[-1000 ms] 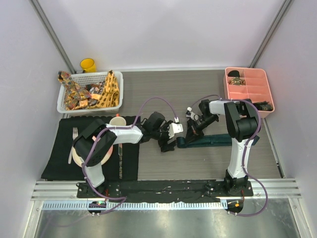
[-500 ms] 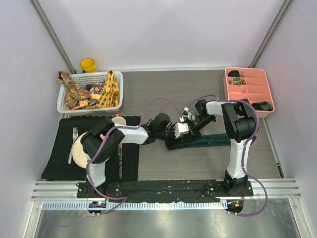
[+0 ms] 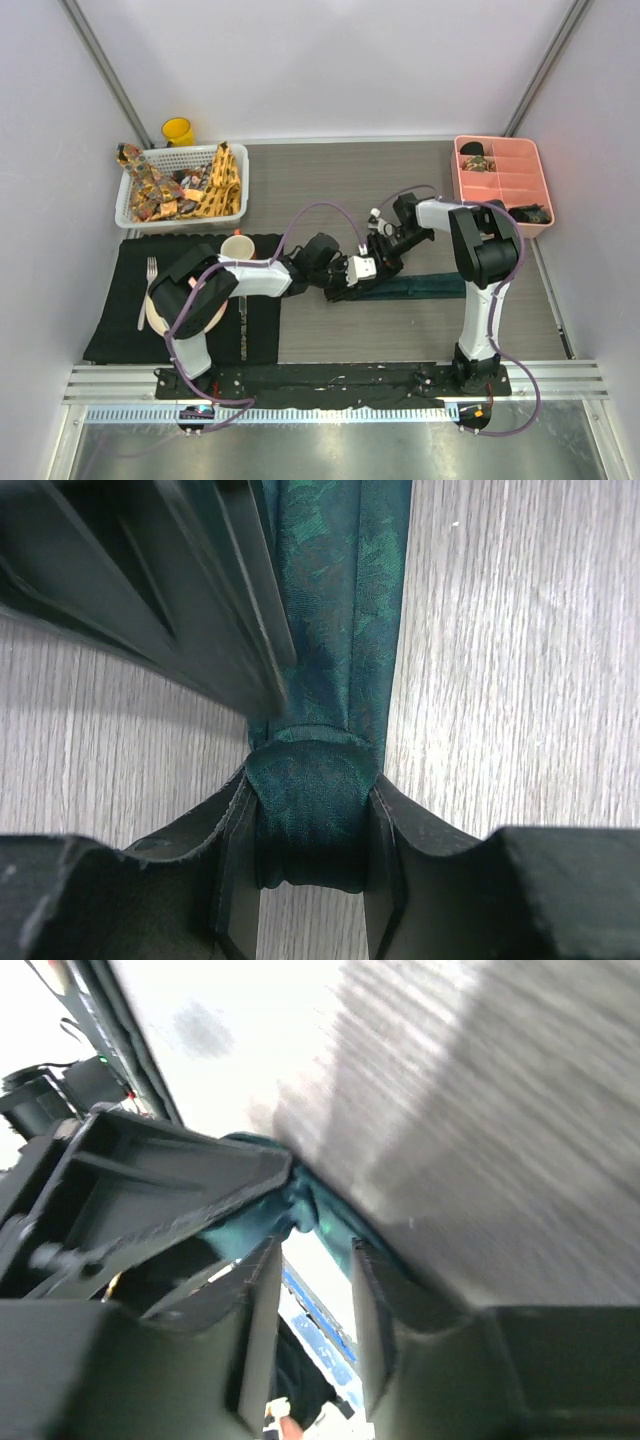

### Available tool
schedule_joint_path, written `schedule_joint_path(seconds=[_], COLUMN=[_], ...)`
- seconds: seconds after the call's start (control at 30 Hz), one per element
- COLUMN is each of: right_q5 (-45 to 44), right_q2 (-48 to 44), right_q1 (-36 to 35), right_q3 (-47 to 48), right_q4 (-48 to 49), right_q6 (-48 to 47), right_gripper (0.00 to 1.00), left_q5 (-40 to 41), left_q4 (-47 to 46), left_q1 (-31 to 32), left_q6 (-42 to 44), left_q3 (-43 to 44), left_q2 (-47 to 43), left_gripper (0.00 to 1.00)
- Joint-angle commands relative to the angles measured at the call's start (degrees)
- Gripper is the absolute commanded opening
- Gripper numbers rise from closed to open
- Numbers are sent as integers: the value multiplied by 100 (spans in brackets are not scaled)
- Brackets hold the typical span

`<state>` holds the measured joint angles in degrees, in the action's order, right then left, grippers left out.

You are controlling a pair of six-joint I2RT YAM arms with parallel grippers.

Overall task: Roll the ties
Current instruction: Roll the tie at the center of the board.

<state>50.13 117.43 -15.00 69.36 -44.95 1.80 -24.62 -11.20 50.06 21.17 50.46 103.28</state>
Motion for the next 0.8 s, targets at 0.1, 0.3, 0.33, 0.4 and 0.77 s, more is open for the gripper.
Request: schedule_joint_path(seconds=[0.1,0.3,0.33,0.4,0.77], right_q5=[621,411,349,129,-609], right_q2=[-651,-458,-414,-317,-106], right_q1=[-151,-442,-459,-468,-258], right_q3=[95,-37,-46,-107,-388], right_q4=[-93,162,179,293,311], right_q6=[30,136,119,119,-145], right_gripper=[44,43,42,38,1], left_q5=[564,608,616,634,564], left_q4=[909,953,971,988,848], left_q1=[39,126,135,135,118], left_q6=[291,441,441,467,169], left_q3=[34,166,166,184,158], left_q2=[139,245,262,271,113], left_gripper=[25,32,33,34,56])
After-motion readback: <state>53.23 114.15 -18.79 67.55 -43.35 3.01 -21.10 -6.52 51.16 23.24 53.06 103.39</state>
